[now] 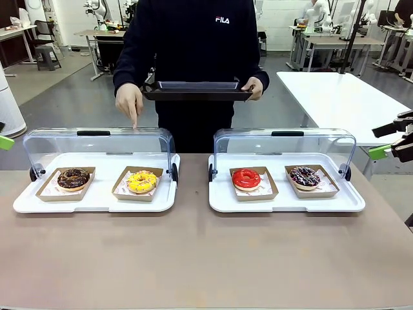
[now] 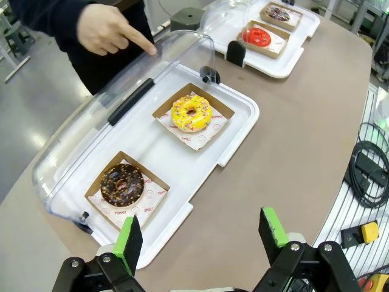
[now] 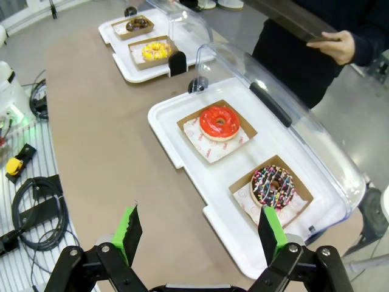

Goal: Provide the desired donut to the person.
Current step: Pick up and lift the Paper togo box containing the Donut pointed at by the person.

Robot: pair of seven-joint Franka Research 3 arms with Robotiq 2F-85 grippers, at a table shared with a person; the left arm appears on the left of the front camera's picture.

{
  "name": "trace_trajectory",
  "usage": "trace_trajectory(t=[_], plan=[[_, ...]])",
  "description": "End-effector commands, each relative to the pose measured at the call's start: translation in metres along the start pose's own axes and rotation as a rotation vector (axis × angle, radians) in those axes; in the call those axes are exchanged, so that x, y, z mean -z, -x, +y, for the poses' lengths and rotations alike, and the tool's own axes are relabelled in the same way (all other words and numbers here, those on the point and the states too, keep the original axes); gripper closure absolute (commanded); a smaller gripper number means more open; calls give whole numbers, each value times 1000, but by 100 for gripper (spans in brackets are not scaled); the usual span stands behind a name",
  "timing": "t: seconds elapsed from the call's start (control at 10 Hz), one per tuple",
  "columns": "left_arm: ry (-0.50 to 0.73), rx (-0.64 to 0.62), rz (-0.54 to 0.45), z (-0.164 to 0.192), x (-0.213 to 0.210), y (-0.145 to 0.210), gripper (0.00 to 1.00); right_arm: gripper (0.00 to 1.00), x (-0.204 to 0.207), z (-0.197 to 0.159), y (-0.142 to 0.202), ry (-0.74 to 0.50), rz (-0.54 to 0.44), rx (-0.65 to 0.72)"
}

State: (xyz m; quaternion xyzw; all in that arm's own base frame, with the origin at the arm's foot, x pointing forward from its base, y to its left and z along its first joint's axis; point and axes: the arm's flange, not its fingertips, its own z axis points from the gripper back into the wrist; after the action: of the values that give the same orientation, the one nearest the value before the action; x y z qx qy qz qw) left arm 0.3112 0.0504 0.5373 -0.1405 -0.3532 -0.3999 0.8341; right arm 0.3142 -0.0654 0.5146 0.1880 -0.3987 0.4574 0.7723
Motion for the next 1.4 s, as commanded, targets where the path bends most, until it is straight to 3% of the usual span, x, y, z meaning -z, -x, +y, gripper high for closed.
trace_trajectory(t=[0.0,0.2,0.4,0.5,0.9,1.3], plan=[[21,158,193,-9,49,-40,0,0,2,-2,1,-11,-23,-5],[95,318,354,-7,119,-64,0,0,2,-2,1,-11,-23,-5],[116,441,425,-9,173,-72,0,0,2,-2,1,-11,-23,-5],[171,551,509,1,240,-69,0,0,2,-2,1,-11,-23,-5],[179,694,486,8,278,-68,0,0,2,-2,1,-11,-23,-5],[244,656,562,1,298,-66,0,0,2,-2,1,-11,-23,-5]])
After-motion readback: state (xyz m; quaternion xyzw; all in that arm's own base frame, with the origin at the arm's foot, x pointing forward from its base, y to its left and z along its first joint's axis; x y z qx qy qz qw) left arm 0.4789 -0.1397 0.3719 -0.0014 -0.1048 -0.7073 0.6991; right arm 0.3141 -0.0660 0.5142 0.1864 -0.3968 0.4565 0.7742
